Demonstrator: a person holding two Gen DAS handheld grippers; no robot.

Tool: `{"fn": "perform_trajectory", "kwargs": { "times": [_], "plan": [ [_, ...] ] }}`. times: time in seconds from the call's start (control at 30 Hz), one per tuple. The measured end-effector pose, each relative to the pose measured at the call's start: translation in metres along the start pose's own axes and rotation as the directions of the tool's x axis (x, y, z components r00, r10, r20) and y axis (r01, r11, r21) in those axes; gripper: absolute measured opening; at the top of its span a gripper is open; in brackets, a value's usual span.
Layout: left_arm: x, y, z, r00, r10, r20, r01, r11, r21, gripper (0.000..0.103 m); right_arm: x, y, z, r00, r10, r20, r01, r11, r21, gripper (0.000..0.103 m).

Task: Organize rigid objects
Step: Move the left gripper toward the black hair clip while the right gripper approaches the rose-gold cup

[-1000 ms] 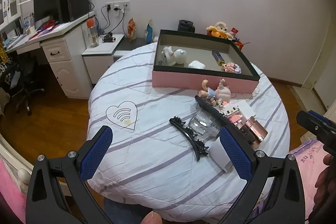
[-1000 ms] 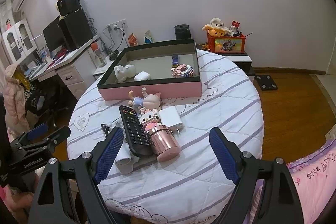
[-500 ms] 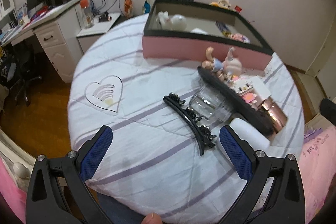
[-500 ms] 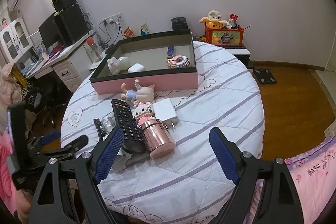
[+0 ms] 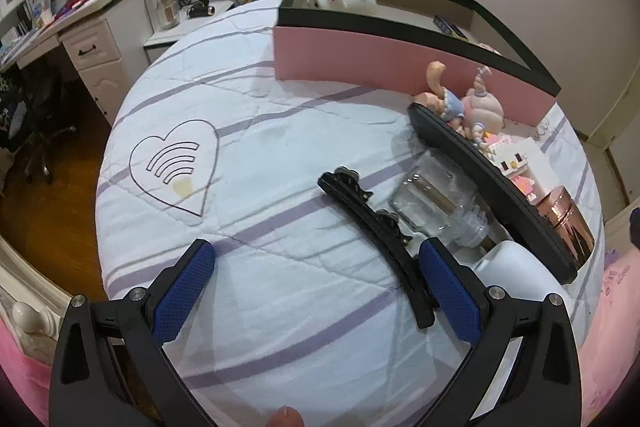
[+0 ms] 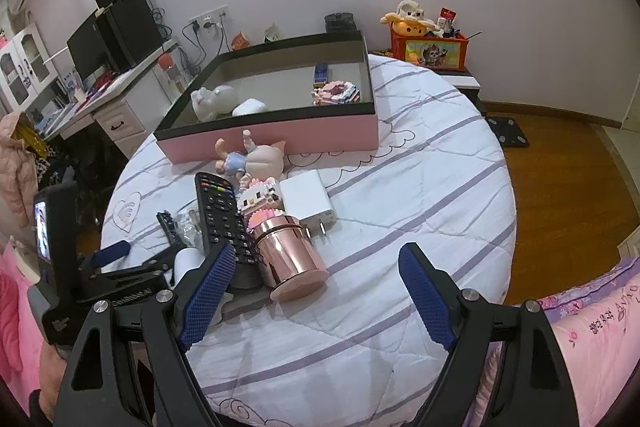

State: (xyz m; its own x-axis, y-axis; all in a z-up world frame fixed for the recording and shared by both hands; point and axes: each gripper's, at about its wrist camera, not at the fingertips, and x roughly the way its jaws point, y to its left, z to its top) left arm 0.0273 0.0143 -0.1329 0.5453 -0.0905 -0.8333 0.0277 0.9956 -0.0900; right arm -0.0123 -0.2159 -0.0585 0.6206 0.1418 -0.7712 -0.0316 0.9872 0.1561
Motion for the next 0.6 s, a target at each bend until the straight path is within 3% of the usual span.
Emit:
{"fn": "perform_trajectory", "kwargs": {
  "times": [0.17,0.6],
  "plan": [
    [-0.001,0.012,0.000,1.000,0.001,-0.001,-0.001,1.000,-0.022,0.103,0.006,0.000,0.000,1.000,0.002,-0.016,-0.002,1.000,-0.008,0.085],
    [-0.006,0.000,-0.005,1.000,-0.016,-0.010,0.015,0.999,-0.040,0.102,0.015,0.000,0.001,0.999,-0.002,-0.038,0.002,1.000,-0.016,0.085]
  ]
}}
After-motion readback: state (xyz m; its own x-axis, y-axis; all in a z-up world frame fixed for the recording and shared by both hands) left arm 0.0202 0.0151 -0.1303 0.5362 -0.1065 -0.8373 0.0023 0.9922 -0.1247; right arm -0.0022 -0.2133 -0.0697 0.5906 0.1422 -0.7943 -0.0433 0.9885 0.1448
